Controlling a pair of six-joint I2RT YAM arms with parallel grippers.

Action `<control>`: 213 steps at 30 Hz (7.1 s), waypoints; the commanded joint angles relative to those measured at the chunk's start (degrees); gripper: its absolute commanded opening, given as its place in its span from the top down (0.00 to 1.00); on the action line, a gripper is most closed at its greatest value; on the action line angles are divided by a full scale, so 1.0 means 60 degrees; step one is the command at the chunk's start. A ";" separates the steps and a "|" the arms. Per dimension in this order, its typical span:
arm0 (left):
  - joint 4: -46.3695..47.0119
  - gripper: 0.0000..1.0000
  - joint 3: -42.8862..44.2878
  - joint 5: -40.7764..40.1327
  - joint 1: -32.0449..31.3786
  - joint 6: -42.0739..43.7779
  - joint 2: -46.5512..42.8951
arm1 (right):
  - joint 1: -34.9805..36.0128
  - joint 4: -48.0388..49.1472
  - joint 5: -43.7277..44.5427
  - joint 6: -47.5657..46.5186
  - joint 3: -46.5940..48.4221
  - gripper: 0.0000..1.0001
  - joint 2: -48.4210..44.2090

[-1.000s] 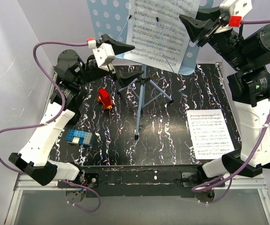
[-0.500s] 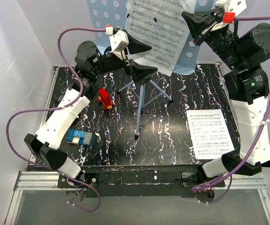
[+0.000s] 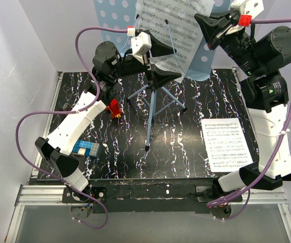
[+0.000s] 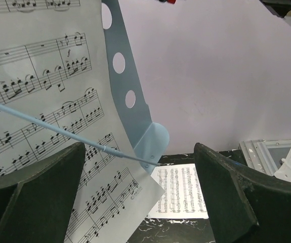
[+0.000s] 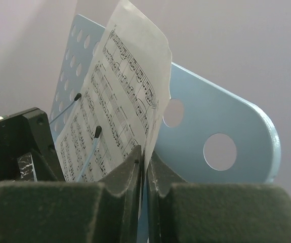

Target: Pack up the instrument practice props

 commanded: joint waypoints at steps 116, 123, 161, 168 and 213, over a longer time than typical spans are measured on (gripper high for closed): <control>-0.1281 0.02 -0.1466 -0.3044 -0.0061 0.3548 -0.1915 | -0.6114 -0.4853 0.1931 -0.2782 -1.0438 0.99 -0.1932; -0.1339 0.02 -0.1554 -0.3147 -0.0061 0.3709 -0.1944 | -0.6276 -0.4662 0.1857 -0.2768 -0.9910 0.99 -0.0539; -0.1631 0.02 -0.1656 -0.3557 -0.0061 0.4222 -0.2149 | -0.6744 -0.2612 0.4186 -0.2974 -1.0467 0.50 0.0869; -0.1997 0.02 -0.1817 -0.3762 -0.0046 0.4456 -0.2515 | -0.6847 -0.2523 0.4421 -0.2871 -1.0394 0.36 0.0752; 0.1660 0.29 -0.7895 -0.2313 0.1902 0.1819 -0.3074 | -0.0812 0.0744 -0.1336 -0.4542 -1.0353 0.37 -0.0775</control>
